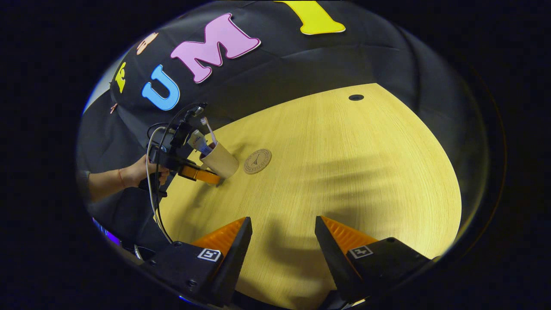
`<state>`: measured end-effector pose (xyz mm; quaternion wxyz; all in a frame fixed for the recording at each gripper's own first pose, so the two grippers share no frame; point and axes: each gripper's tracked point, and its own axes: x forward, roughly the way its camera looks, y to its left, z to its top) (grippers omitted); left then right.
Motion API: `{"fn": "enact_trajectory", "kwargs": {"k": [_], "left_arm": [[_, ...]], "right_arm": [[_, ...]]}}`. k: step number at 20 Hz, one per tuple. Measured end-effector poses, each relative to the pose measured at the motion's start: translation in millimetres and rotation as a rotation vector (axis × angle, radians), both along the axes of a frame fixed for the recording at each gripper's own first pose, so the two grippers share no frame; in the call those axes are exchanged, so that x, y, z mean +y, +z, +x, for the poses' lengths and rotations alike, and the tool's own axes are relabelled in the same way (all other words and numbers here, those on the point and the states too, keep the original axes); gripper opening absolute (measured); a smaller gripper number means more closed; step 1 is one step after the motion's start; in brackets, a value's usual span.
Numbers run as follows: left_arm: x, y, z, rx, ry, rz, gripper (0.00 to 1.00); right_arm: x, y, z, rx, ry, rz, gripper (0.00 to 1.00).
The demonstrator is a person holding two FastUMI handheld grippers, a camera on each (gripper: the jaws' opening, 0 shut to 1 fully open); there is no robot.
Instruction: Put the toothbrush and toothpaste on the desktop into the cup, then pick up the cup and place it on the coaster on the desktop.
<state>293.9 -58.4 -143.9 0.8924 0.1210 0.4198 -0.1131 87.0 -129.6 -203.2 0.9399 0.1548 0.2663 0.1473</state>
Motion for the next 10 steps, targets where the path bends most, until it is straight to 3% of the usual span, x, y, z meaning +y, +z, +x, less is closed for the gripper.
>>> {"fn": "enact_trajectory", "kwargs": {"k": [2,3,10], "left_arm": [[0.3,0.1,-1.4,-0.032,0.001,0.013,0.34],[-1.0,1.3,-2.6,-0.047,-0.004,0.013,0.29],[-21.6,26.2,-11.4,-0.107,-0.036,-0.043,0.28]], "right_arm": [[-0.3,-0.9,-1.2,0.002,-0.002,-0.003,0.90],[-0.7,-1.7,-2.0,0.004,-0.004,-0.006,0.91],[-1.0,0.2,-5.6,0.005,-0.012,-0.004,0.91]]}}
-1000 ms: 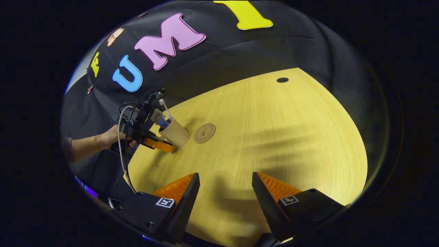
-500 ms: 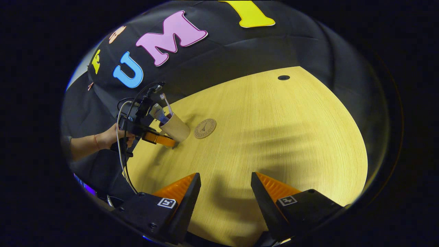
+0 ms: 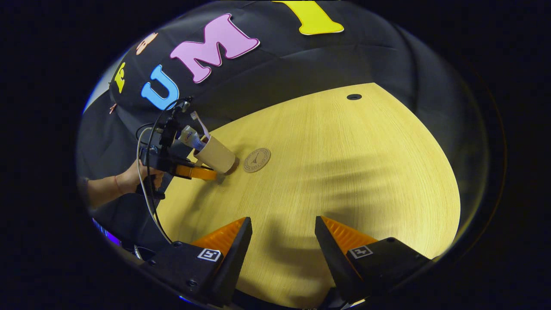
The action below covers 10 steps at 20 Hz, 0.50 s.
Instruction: Put the toothbrush and toothpaste on the desktop into the cup, then pick up the cup and place it on the coaster on the desktop.
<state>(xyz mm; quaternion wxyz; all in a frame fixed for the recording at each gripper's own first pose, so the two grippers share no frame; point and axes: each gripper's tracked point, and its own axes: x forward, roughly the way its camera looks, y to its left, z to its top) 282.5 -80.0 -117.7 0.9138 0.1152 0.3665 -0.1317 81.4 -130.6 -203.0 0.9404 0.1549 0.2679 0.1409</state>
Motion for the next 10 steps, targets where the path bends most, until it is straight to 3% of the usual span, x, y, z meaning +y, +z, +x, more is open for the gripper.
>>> {"fn": "enact_trajectory", "kwargs": {"k": [2,7,10], "left_arm": [[-5.8,5.6,-0.2,-0.001,-0.004,-0.001,0.32],[-26.0,13.0,4.4,-0.005,-0.045,0.022,0.24],[-42.7,13.9,11.6,0.002,-0.070,0.033,0.24]], "right_arm": [[-0.9,-0.9,-2.2,0.006,-0.003,0.001,0.91],[-1.4,-4.1,-5.5,0.011,-0.005,-0.001,0.91],[-10.7,-3.0,-14.3,0.015,-0.026,0.017,0.91]]}}
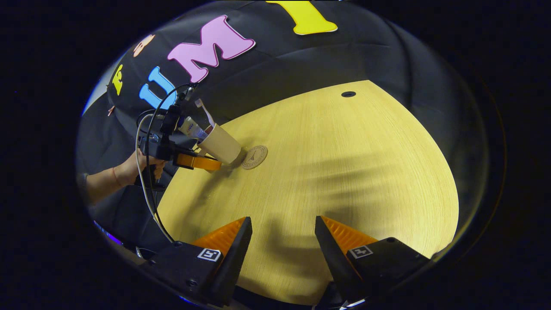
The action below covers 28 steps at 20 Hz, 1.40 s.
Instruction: Put the toothbrush and toothpaste on the desktop into the cup, then pick up the cup and place it on the coaster on the desktop.
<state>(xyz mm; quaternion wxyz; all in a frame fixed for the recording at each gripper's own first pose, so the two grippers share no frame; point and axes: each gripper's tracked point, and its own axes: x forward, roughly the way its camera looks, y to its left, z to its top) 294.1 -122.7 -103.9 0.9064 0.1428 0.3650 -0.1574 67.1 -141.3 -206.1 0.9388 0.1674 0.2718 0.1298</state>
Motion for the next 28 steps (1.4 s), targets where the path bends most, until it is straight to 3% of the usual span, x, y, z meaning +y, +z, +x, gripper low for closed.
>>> {"fn": "enact_trajectory", "kwargs": {"k": [8,28], "left_arm": [[-24.3,-14.2,15.2,0.041,-0.033,0.042,0.24],[-29.1,-26.7,22.8,0.100,-0.050,0.098,0.26]], "right_arm": [[-26.9,2.3,-4.6,-0.001,-0.066,0.029,0.91],[-41.5,-0.2,-7.2,0.021,-0.098,0.050,0.91]]}}
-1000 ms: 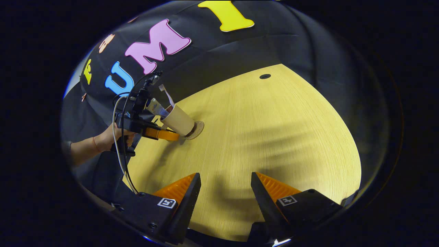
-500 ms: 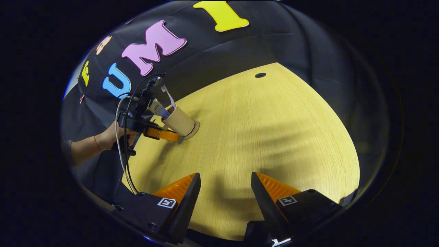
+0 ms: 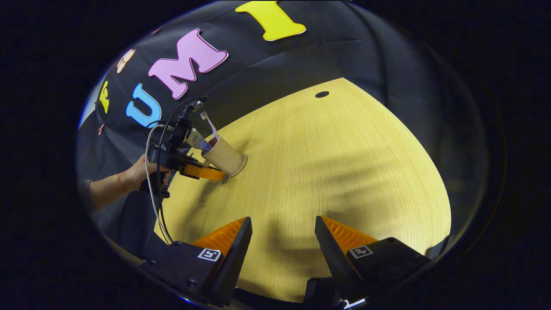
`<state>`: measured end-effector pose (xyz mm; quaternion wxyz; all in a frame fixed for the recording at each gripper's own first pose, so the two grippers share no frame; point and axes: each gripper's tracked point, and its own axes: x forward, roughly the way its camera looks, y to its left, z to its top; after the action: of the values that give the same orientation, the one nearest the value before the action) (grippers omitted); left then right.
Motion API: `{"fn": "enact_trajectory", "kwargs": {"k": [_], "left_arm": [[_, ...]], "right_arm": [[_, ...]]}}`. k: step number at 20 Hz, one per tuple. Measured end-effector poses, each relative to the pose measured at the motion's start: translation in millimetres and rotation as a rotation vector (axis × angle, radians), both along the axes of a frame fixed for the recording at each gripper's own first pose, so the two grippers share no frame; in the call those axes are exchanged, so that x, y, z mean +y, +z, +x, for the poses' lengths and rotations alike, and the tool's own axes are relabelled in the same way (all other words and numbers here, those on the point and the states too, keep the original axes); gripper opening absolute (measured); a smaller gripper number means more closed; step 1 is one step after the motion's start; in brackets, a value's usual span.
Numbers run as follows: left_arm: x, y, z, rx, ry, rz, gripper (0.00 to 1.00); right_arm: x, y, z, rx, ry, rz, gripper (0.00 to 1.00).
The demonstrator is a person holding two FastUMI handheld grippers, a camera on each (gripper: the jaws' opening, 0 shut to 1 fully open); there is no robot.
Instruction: Put the toothbrush and toothpaste on the desktop into the cup, then pick up the cup and place it on the coaster on the desktop.
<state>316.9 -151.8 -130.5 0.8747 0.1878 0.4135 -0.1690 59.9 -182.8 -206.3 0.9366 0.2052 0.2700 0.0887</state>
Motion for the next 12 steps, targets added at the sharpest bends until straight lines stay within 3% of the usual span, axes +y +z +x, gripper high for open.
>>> {"fn": "enact_trajectory", "kwargs": {"k": [3,7,9,10,12], "left_arm": [[1.2,-0.6,-0.4,-0.004,0.005,0.009,0.34],[-2.1,3.6,-0.7,-0.026,0.002,0.005,0.63],[-5.4,4.1,-2.4,-0.029,-0.013,0.004,0.69],[-5.9,5.5,-3.4,-0.032,-0.017,0.004,0.80],[-7.5,7.8,-5.3,-0.041,-0.023,0.002,0.85]], "right_arm": [[0.8,-0.1,-1.0,0.000,0.005,-0.003,0.91],[-0.5,1.1,-3.4,0.000,0.004,0.001,0.91],[-0.5,2.2,-2.9,-0.001,0.002,0.002,0.91],[-1.3,2.6,-4.3,-0.001,0.003,0.003,0.91],[-1.4,3.9,-5.3,-0.002,0.002,0.002,0.91]]}}
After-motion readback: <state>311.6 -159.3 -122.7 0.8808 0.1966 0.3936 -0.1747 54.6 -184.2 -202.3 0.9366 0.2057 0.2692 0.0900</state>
